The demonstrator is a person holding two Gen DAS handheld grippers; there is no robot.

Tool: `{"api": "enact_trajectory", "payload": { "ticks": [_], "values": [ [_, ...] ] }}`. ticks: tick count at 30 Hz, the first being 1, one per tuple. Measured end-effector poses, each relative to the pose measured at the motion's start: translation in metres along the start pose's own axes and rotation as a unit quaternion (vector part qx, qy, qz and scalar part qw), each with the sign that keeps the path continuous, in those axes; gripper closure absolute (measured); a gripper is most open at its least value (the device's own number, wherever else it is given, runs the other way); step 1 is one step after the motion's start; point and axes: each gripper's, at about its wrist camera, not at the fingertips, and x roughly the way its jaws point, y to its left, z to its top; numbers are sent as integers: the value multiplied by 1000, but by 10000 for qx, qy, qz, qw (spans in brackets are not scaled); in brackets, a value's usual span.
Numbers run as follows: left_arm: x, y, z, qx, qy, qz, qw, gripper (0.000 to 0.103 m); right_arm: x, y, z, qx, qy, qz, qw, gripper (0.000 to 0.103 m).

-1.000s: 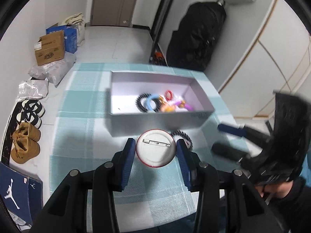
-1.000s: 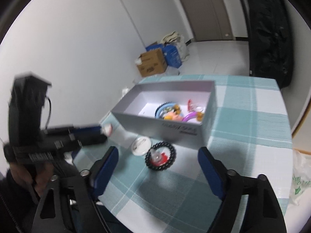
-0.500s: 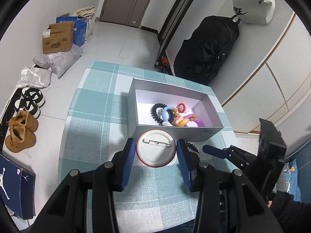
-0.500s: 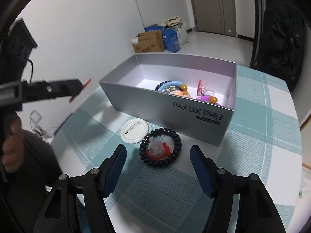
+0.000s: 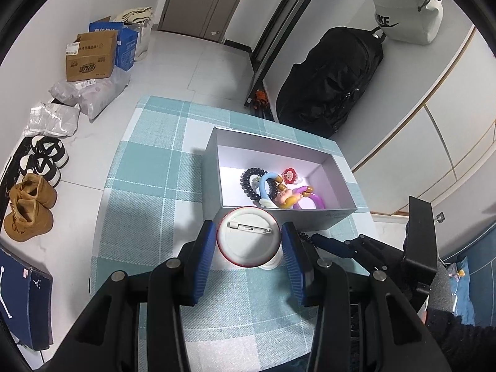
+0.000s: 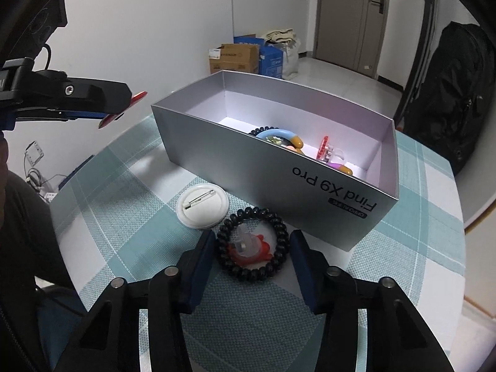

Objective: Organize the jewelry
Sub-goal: 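Grasp the black bead bracelet with the right gripper while the left gripper holds the badge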

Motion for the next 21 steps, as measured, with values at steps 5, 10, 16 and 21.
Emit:
{"api": "enact_trajectory", "payload": {
  "ticks": [5,10,16,21],
  "values": [
    [1,-1,-1,30,16,12,10000,65,-10,0,0,10,-131,162,9998,58],
    [2,-2,-2,21,21,19,10000,65,-21,4,2,39,-300,355,9989,57],
    [-2,-7,-2,85,-117,-6,9999,65,-41,1,3,147,-611,521,9967,57],
    [-8,-12,0,138,-340,-79,9993,65,-55,-9,13,477,-938,749,9916,57]
  ]
}}
